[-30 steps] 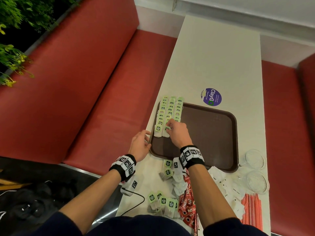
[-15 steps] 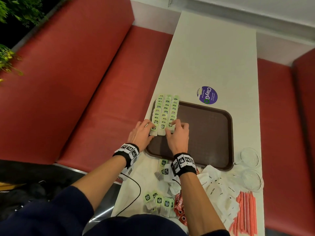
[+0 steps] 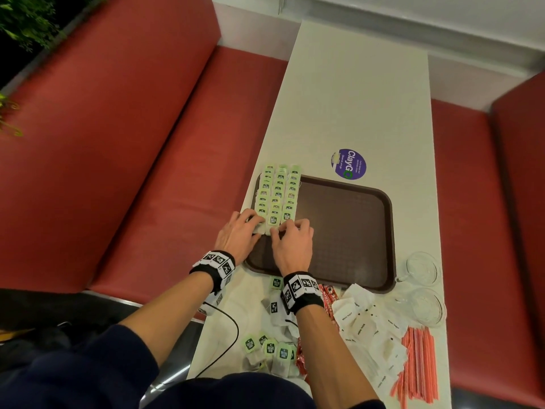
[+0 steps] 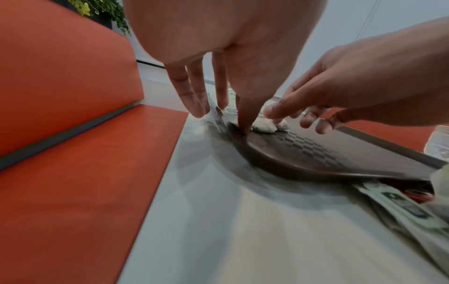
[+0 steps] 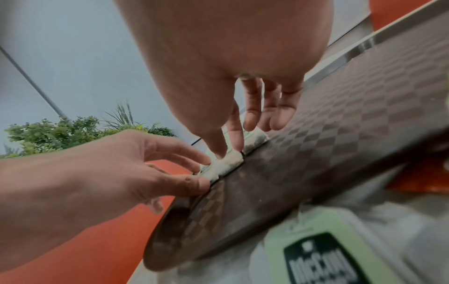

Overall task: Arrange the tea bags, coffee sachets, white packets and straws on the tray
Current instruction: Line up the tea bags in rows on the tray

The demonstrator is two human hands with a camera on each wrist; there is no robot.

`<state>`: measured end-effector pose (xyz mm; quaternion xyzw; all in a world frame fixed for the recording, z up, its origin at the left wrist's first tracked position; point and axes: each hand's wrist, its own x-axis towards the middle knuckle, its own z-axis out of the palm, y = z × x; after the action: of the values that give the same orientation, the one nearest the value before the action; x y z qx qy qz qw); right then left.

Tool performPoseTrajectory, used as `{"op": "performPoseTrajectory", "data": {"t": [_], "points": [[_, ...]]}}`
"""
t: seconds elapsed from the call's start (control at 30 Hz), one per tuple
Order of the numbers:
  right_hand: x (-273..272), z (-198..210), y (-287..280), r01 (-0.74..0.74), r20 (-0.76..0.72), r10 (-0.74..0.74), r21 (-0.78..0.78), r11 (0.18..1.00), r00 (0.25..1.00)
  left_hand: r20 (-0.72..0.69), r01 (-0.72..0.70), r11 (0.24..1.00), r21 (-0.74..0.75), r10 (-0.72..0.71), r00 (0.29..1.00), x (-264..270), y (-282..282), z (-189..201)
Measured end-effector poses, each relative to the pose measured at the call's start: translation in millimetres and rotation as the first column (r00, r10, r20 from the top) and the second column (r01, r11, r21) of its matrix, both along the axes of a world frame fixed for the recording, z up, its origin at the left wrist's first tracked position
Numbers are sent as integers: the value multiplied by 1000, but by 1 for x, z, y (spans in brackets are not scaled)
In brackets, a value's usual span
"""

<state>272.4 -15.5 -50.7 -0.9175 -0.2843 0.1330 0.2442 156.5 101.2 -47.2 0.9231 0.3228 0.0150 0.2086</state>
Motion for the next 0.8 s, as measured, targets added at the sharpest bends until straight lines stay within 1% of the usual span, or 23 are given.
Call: {"op": "performPoseTrajectory", "data": {"t": [0.1, 0.2, 0.27, 0.33, 0.4, 0.47, 0.53, 0.57, 0.63, 0.67, 0.73, 0.8], "points": [[-3, -3, 1, 7, -5, -8, -42, 999, 1000, 3, -3, 1000, -3, 3, 1000, -2, 0, -4], [-3, 1, 1, -21, -20, 20, -56, 998, 1000, 11, 0, 1000, -6, 0, 1000, -4, 0, -2], [-1, 10, -3, -41, -55, 40, -21, 999, 998, 49, 7, 1000, -19, -6, 999, -7, -3, 4], [1, 22, -13, -66, -112, 70, 38, 997, 991, 121, 32, 998, -57, -25, 992, -14, -8, 14], [0, 35, -31, -143, -125, 149, 59, 988, 981, 170, 99, 988, -120, -78, 982, -29, -16, 26], [-5, 43, -55, -267, -143, 266, 11, 964, 953, 183, 192, 967, -165, -161, 970, -52, -28, 36], [-16, 43, -81, -376, -179, 356, -94, 922, 917, 157, 256, 945, -205, -226, 961, -77, -42, 40], [-23, 41, -94, -405, -188, 378, -140, 903, 907, 133, 266, 939, -219, -241, 961, -90, -49, 38], [-36, 36, -115, -410, -154, 384, -214, 887, 910, 80, 257, 933, -252, -244, 966, -110, -63, 31], [-41, 33, -123, -395, -112, 379, -244, 886, 919, 52, 246, 931, -270, -241, 969, -117, -70, 27], [-53, 29, -134, -369, -28, 378, -296, 881, 925, -20, 235, 922, -307, -253, 967, -125, -82, 22], [-63, 25, -138, -374, 5, 396, -316, 872, 918, -96, 248, 907, -342, -296, 950, -127, -95, 18]]}}
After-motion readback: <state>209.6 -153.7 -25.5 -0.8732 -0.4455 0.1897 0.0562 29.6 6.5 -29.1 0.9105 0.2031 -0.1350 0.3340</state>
